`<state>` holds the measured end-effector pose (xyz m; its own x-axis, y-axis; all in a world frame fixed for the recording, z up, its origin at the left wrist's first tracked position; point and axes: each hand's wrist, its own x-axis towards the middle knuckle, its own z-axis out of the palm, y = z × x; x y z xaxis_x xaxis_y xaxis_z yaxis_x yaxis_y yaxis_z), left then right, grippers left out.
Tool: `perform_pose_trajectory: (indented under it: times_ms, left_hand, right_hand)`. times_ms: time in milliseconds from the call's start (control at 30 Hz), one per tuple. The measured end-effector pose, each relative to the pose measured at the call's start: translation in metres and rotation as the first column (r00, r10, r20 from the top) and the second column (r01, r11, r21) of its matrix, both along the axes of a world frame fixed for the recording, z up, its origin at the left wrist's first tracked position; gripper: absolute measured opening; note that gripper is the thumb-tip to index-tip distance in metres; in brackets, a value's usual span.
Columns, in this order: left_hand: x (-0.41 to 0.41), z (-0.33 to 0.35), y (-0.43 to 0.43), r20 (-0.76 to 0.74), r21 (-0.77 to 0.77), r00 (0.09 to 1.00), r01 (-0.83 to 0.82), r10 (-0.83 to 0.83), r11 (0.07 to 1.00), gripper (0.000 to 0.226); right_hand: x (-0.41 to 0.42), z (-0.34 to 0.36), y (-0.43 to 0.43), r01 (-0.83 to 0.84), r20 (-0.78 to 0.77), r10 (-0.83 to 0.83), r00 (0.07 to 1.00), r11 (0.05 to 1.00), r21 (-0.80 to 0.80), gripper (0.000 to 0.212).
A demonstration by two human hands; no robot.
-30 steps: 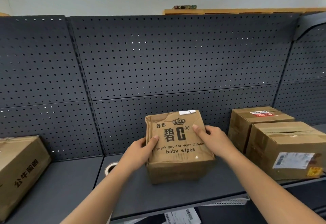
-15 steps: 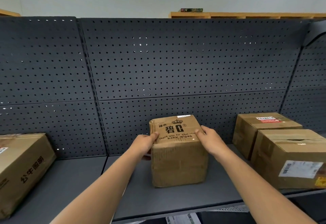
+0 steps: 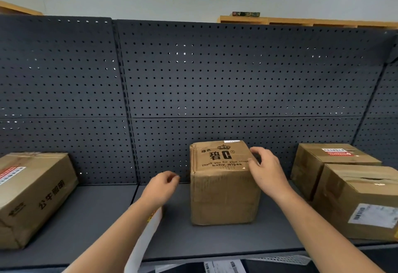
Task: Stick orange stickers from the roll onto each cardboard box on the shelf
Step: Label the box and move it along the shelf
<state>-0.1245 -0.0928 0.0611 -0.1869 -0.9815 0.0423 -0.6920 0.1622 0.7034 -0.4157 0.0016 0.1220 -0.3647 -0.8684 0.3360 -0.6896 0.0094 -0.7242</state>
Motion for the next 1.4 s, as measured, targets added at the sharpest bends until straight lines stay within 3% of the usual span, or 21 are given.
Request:
perform_pose_trajectory:
  times_ms: [133,267,433,667,800,1000,1233,1400]
  left_hand:
    - [0.029,-0.043,0.010,0.345,-0.186,0.937,0.008,0.058,0.983,0.042]
    - [0.048,-0.069,0.022,0.371,-0.427,0.913,0.004,0.171,0.904,0.029]
    - [0.043,-0.082,0.038,0.445,-0.337,0.886,0.031,0.130,0.941,0.057]
    - [0.049,-0.094,0.047,0.570,-0.296,0.817,0.108,0.085,0.949,0.069]
    - [0.052,-0.098,0.057,0.408,-0.308,0.910,0.058,0.077,0.950,0.054]
    - [0.061,-0.108,0.058,0.149,-0.130,0.989,0.000,0.019,0.991,0.069]
    - [0.060,-0.104,0.056,-0.094,-0.007,0.991,-0.093,0.092,0.996,0.073]
    - [0.057,-0.099,0.052,-0.234,0.057,0.959,-0.149,0.158,0.987,0.050]
  right_hand:
    - [0.024,0.009,0.007,-0.078,-0.075,0.071,0.995,0.993,-0.092,0.030]
    - [0.057,0.012,0.016,-0.233,-0.202,0.196,0.960,0.955,-0.181,0.027]
    - [0.102,0.000,0.015,-0.431,-0.116,0.419,0.901,0.896,-0.112,0.027]
    - [0.144,-0.029,0.003,-0.571,-0.083,0.565,0.821,0.809,-0.142,0.029]
    - [0.163,-0.041,0.001,-0.607,-0.038,0.608,0.793,0.781,-0.147,0.027]
    - [0.179,-0.085,-0.014,-0.468,0.131,0.459,0.879,0.883,0.043,0.018]
    - [0.193,-0.126,-0.031,-0.363,0.127,0.344,0.930,0.916,0.173,0.017]
    - [0.203,-0.138,-0.042,-0.379,0.084,0.371,0.925,0.886,0.267,0.024]
